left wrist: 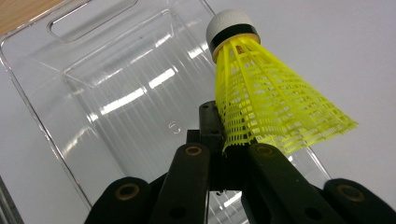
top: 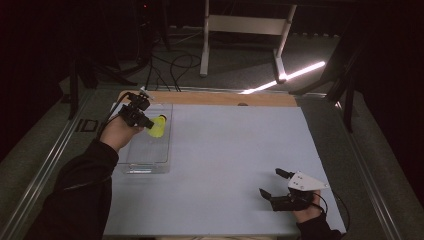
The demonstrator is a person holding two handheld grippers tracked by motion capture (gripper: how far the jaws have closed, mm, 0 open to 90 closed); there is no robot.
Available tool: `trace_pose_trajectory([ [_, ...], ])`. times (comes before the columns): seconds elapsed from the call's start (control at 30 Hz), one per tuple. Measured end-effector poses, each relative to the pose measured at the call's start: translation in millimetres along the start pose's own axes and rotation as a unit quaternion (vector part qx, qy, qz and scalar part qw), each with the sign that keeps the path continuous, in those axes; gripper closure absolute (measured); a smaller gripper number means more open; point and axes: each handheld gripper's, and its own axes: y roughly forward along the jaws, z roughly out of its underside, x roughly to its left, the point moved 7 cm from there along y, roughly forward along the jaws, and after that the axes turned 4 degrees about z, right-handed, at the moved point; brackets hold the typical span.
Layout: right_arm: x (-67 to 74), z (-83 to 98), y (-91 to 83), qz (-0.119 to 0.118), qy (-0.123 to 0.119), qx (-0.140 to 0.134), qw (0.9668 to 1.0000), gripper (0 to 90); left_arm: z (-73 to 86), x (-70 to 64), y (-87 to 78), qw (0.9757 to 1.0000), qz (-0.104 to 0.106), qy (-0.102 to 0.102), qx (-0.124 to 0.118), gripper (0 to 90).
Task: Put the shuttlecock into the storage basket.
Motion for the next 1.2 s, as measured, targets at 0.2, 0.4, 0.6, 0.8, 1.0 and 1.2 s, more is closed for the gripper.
trace_pose_trajectory([
  [0.2, -0.3, -0.1, -0.7, 0.001, 0.000, 0.000, 1.0000, 9.4, 1.6, 3.8, 11.7, 0.9998, -0.006, -0.012, -0.011, 90.0],
  [0.4, -0.5, -0.1, -0.9, 0.001, 0.000, 0.000, 1.0000, 9.3, 5.0, 4.8, 24.6, 0.9996, -0.004, -0.025, -0.014, 90.0],
  [0.6, -0.4, 0.0, -1.1, 0.000, -0.001, 0.000, 1.0000, 9.3, 8.4, 3.9, 34.1, 0.9997, 0.002, -0.025, -0.009, 90.0],
  [0.8, -0.2, 0.2, -0.7, 0.000, 0.000, 0.001, 1.0000, 9.4, 10.4, 5.7, 39.6, 0.9994, 0.004, -0.033, -0.013, 90.0],
  [1.0, -0.5, 0.2, -0.8, 0.000, -0.001, 0.000, 1.0000, 9.4, 12.1, 3.6, 49.6, 0.9994, 0.004, -0.034, -0.009, 90.0],
  [1.2, -0.9, 0.4, -0.8, 0.000, -0.001, 0.000, 1.0000, 9.4, 14.4, 3.3, 55.6, 0.9996, -0.001, -0.029, 0.001, 90.0],
])
